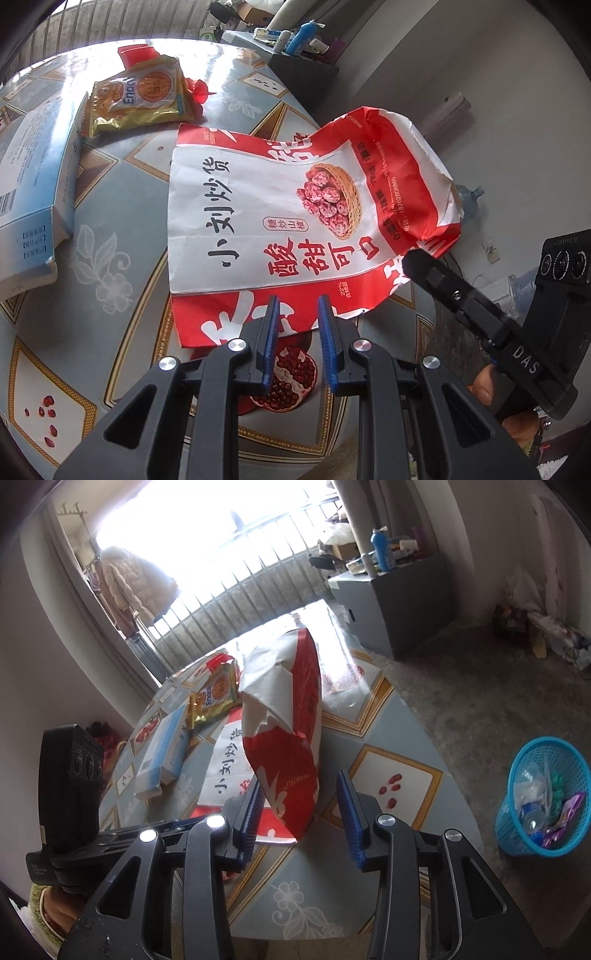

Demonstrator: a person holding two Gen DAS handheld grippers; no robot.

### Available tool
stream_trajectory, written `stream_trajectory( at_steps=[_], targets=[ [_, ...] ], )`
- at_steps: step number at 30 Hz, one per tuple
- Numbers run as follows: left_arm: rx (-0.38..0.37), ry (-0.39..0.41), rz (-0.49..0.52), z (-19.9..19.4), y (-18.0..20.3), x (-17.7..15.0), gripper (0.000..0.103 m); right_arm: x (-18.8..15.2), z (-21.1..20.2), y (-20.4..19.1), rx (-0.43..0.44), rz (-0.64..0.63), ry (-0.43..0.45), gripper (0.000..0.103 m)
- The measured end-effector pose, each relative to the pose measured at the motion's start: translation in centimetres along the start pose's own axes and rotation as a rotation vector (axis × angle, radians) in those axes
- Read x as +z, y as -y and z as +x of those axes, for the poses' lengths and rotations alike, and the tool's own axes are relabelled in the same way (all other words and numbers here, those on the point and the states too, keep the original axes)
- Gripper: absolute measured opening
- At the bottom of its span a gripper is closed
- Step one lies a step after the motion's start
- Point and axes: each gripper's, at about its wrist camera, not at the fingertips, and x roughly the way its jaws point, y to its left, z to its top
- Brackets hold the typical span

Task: Collect trash
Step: 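Grasp the white-and-blue box with the left gripper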

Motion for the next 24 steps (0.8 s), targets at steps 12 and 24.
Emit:
stream_trajectory(
  at_steps=[12, 24],
  targets=[
    [0.020, 0.041, 0.023, -1.3, 0.1, -0.4, 0.020, -0.1, 1.4, 1.2, -0.013, 0.044, -0.050, 0.008],
    [0.162, 0.229, -0.024, -8.0, -3.8, 1.5, 0.033, 0.9, 1.1, 1.9, -0.093, 0.044, -0.001, 0.002]
  ],
)
